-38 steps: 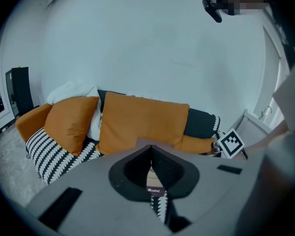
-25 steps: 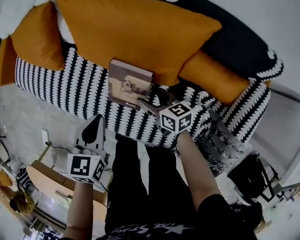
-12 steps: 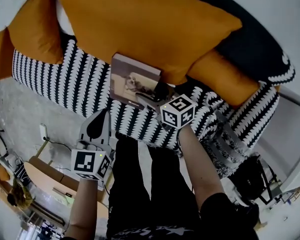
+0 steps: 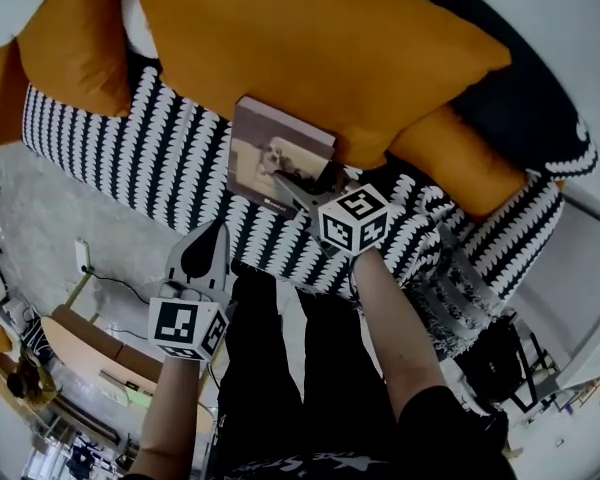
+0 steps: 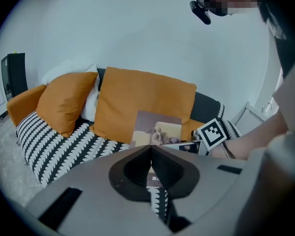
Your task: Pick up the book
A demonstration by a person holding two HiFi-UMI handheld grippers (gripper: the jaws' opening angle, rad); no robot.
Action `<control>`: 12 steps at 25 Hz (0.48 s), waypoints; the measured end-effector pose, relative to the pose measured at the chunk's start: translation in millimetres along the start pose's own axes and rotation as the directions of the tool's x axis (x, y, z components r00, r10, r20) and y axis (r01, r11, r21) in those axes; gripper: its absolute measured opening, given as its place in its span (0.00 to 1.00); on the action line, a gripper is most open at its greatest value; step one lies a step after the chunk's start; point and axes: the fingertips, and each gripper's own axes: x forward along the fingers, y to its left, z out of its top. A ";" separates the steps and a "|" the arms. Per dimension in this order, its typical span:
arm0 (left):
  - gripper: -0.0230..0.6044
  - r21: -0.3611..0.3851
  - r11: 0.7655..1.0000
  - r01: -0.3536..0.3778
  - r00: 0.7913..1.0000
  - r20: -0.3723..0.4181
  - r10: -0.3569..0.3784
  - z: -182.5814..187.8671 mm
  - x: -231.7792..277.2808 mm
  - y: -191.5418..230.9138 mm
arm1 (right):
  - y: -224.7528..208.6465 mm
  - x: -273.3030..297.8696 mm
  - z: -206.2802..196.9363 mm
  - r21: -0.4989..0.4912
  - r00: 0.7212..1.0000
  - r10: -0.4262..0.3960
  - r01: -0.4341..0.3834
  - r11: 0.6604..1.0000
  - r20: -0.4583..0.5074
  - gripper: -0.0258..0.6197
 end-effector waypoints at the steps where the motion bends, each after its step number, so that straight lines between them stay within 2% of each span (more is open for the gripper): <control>1: 0.05 0.004 1.000 -0.001 1.000 -0.001 0.001 -2.0 -2.7 1.2 | 2.1 0.0 -2.0 0.004 1.000 -0.001 0.001 1.000 -0.002 0.36; 5: 0.05 0.003 1.000 -0.003 1.000 0.010 0.003 5.5 -7.5 -5.9 | 9.6 -16.1 7.2 0.000 0.999 0.006 -0.006 1.000 -0.035 0.31; 12: 0.05 -0.019 0.999 -0.027 0.999 0.027 0.027 24.9 -21.3 6.3 | 35.3 -25.5 24.0 0.049 1.000 -0.006 0.007 0.999 -0.026 0.28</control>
